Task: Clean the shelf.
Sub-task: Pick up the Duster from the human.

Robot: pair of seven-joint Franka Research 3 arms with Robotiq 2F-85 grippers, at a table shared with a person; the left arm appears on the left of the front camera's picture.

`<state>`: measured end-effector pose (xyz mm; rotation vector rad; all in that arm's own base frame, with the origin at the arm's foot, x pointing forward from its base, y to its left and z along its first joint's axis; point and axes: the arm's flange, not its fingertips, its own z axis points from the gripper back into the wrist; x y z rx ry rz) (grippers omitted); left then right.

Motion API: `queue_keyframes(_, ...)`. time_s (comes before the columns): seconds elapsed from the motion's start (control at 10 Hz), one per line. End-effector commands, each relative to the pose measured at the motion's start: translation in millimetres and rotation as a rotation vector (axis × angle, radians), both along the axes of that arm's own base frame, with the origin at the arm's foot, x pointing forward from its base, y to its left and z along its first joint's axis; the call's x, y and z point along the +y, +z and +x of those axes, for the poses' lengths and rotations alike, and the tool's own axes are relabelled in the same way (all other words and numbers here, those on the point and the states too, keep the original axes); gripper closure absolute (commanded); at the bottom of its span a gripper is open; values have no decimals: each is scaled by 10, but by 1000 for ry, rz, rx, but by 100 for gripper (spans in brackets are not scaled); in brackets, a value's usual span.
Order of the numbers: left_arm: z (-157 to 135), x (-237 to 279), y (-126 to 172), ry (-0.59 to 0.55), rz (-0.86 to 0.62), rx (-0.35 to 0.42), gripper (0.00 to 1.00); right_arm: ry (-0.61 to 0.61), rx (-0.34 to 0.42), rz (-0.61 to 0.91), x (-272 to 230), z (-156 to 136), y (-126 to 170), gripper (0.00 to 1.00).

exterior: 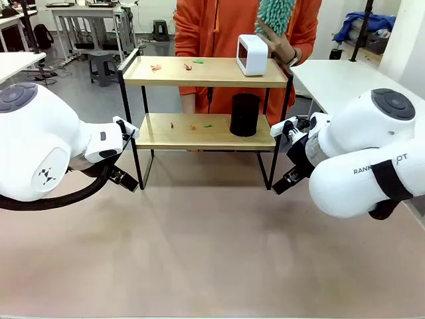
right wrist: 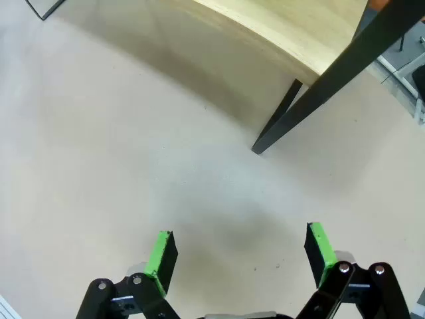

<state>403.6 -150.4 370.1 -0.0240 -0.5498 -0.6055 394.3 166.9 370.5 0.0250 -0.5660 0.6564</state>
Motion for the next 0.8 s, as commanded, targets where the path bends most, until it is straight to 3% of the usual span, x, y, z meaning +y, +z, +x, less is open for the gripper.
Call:
queue_keyframes(0.0,0,0,1,0,0,0,0,0,0,0,0,0,0,0)
queue_keyframes(0.7,0,0,1,0,0,0,0,0,0,0,0,0,0,0)
